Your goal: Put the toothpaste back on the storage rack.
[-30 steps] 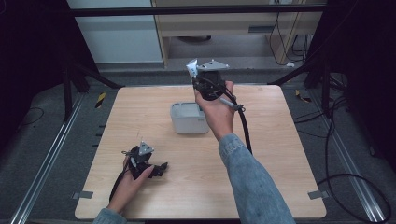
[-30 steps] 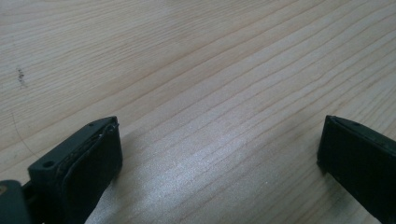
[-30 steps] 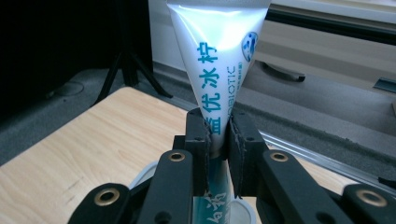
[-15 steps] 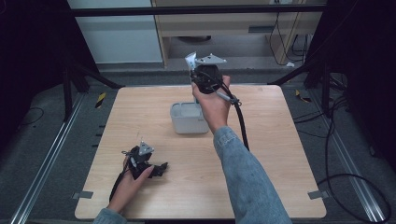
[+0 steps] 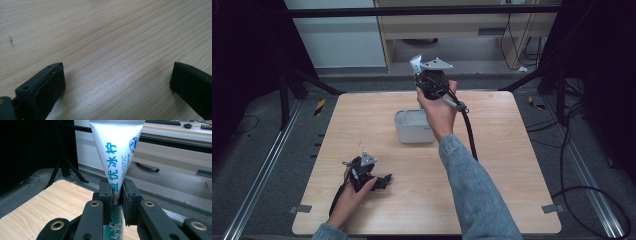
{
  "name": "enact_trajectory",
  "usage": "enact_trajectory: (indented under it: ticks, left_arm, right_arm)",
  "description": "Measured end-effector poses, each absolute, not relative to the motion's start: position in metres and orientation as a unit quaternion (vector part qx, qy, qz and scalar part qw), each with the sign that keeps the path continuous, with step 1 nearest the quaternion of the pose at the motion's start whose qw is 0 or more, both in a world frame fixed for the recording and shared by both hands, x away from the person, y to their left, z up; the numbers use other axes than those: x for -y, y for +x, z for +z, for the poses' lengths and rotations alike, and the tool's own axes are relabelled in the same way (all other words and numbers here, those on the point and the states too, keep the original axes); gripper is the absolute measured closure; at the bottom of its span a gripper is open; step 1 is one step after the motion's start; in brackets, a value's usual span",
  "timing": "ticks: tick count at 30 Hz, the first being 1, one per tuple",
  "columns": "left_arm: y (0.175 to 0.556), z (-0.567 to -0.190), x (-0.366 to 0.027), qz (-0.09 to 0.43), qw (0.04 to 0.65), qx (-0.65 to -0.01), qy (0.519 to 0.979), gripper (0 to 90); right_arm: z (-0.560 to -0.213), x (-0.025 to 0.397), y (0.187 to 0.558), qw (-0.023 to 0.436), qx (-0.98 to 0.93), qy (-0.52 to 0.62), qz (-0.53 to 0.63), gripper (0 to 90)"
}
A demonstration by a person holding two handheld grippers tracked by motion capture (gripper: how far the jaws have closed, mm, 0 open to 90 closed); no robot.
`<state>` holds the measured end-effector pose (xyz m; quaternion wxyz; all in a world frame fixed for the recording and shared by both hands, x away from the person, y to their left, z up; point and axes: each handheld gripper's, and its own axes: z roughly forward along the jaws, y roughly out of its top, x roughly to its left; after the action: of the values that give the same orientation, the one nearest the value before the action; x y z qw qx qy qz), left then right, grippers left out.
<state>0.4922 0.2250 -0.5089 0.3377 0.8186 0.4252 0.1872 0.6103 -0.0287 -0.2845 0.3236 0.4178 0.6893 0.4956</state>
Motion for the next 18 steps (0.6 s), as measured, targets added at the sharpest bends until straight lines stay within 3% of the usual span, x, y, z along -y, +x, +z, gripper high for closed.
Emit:
enact_trajectory:
  ticks: [18]
  left_arm:
    - [0.492, -0.509, -0.225, 0.187, 0.337, -0.425, 0.819, 0.0]
  right_arm:
    - [-0.294, 0.012, 0.610, 0.320, -0.695, 0.405, 0.501, 79.3]
